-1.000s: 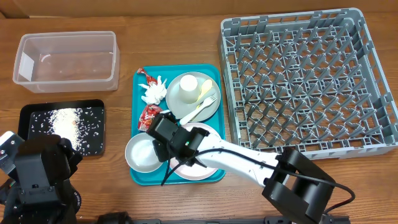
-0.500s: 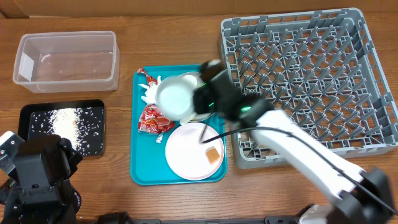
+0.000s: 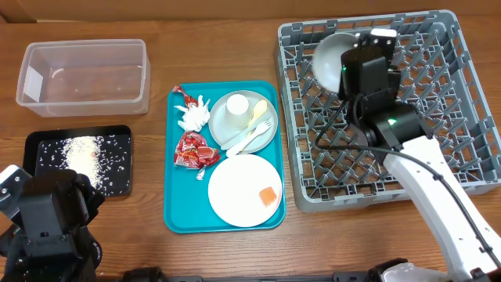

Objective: Sort waste into correct bins and load items into the dishwasher rack
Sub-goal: 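Lift the grey bowl and carry it over the dish rack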

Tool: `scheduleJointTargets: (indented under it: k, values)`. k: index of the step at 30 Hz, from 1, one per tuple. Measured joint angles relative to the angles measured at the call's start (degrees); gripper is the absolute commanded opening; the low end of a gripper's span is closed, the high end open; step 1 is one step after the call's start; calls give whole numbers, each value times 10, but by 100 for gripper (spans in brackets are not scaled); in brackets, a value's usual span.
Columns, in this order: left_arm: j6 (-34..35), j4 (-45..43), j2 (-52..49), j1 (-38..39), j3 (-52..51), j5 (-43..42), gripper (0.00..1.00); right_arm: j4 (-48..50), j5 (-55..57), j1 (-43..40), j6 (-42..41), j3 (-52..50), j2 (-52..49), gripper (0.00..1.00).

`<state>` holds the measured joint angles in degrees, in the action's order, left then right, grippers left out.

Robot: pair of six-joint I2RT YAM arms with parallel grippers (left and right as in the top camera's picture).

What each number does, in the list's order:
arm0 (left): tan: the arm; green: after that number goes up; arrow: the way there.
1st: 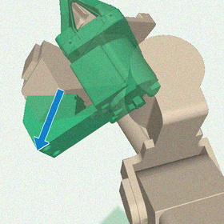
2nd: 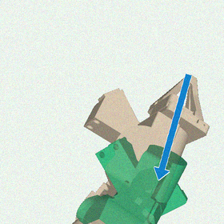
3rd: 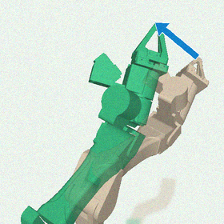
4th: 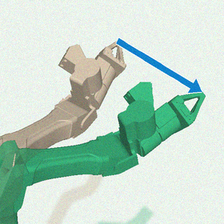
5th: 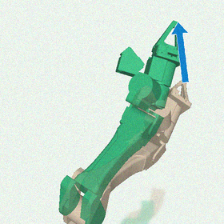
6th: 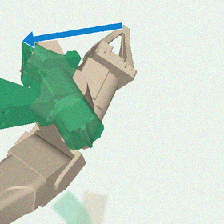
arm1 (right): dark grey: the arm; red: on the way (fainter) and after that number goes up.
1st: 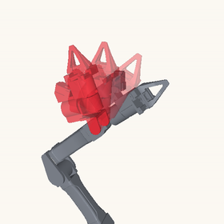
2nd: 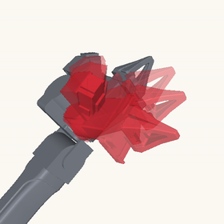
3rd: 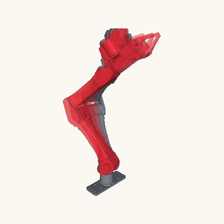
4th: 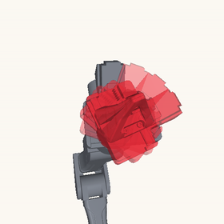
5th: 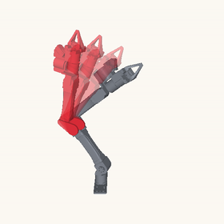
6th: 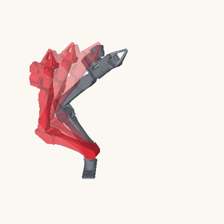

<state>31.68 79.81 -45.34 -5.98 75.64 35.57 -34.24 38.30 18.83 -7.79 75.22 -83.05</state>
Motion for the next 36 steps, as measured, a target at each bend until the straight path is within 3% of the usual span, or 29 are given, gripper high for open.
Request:
scheduleJointTargets:
  k: [12,25,32,36]
  values:
    - [2,-1,0,0,0,-11,100,79,119,-125,57,0,-94,6]
    - [2,-1,0,0,0,-17,100,213,243,-128,165,0,-237,6]
    - [2,-1,0,0,0,-20,100,327,296,-128,247,0,-245,6]
    - [2,-1,0,0,0,-20,100,329,308,-128,279,0,-245,5]
